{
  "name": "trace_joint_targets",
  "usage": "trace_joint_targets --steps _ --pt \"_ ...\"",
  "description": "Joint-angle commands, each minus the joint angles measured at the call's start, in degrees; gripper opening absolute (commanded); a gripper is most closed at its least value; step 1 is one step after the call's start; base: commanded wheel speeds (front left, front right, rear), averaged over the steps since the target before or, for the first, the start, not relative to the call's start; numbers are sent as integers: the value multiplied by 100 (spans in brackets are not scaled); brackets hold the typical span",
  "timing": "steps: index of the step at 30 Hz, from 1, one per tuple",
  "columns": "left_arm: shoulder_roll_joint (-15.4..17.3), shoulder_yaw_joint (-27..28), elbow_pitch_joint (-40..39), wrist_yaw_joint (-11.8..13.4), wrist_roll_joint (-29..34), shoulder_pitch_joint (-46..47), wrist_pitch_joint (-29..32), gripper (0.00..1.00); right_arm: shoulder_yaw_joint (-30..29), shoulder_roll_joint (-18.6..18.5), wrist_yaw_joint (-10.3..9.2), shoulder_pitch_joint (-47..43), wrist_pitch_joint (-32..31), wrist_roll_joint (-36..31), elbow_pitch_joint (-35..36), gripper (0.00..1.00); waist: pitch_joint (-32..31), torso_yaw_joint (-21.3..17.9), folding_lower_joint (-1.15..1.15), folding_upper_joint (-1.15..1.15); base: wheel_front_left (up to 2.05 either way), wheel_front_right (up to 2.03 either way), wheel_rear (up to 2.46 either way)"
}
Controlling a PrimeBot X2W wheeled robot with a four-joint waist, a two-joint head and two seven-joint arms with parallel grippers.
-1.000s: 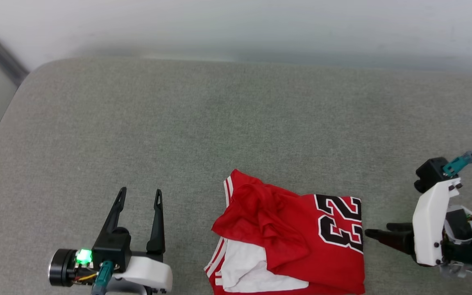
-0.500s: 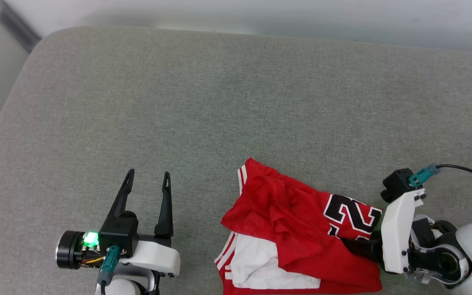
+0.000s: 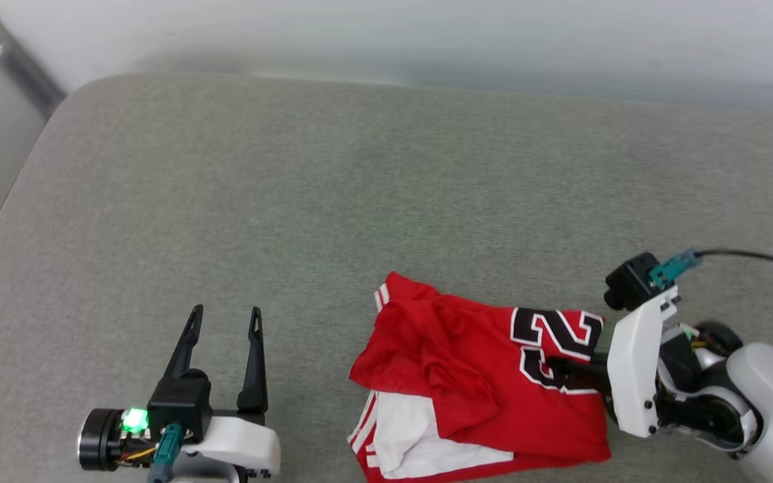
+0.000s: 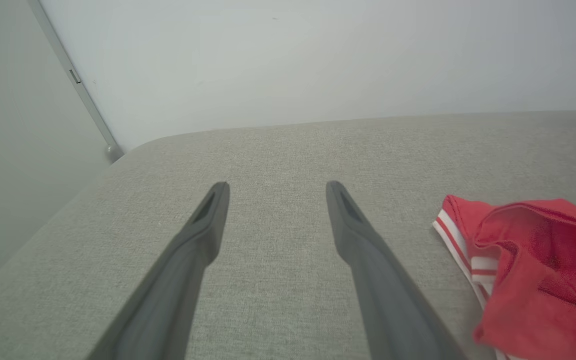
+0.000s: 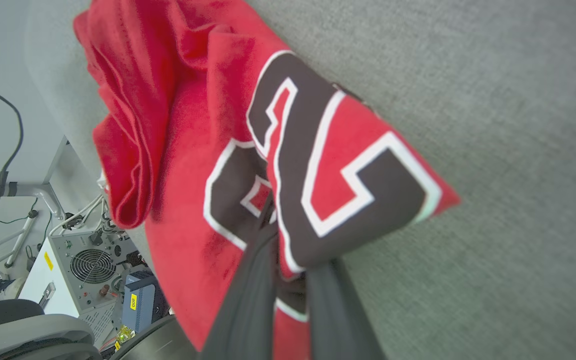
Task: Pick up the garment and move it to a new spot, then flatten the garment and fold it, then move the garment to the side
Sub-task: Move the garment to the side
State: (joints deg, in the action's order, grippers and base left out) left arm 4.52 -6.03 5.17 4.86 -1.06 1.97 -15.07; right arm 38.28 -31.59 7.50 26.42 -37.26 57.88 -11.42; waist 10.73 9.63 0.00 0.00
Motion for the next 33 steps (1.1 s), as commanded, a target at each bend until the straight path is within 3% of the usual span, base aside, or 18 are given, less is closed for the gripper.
trace_joint_targets --steps 1,10,16,26,33 --pt "8 36 -25 19 -2 -89 -11 100 81 -125 -2 155 26 -31 133 0 -159 -236 0 0 0 0 0" --pt "-4 168 -148 43 -42 -254 -11 100 446 -1190 -2 803 -108 -163 1171 0 -187 -1198 0 0 0 0 0" --pt "19 223 -245 47 -6 -154 -12 100 298 -1784 -2 1002 -74 -255 1297 0 89 -1774 0 0 0 0 0" --pt "150 220 -424 -29 100 271 -11 100 -225 -2516 -3 1431 222 -1091 232 0 892 -2005 0 0 0 0 0" --pt "282 193 -577 -77 129 690 -11 100 -979 -2634 -4 1720 419 -1678 -1056 0 1581 -1857 0 0 0 0 0"
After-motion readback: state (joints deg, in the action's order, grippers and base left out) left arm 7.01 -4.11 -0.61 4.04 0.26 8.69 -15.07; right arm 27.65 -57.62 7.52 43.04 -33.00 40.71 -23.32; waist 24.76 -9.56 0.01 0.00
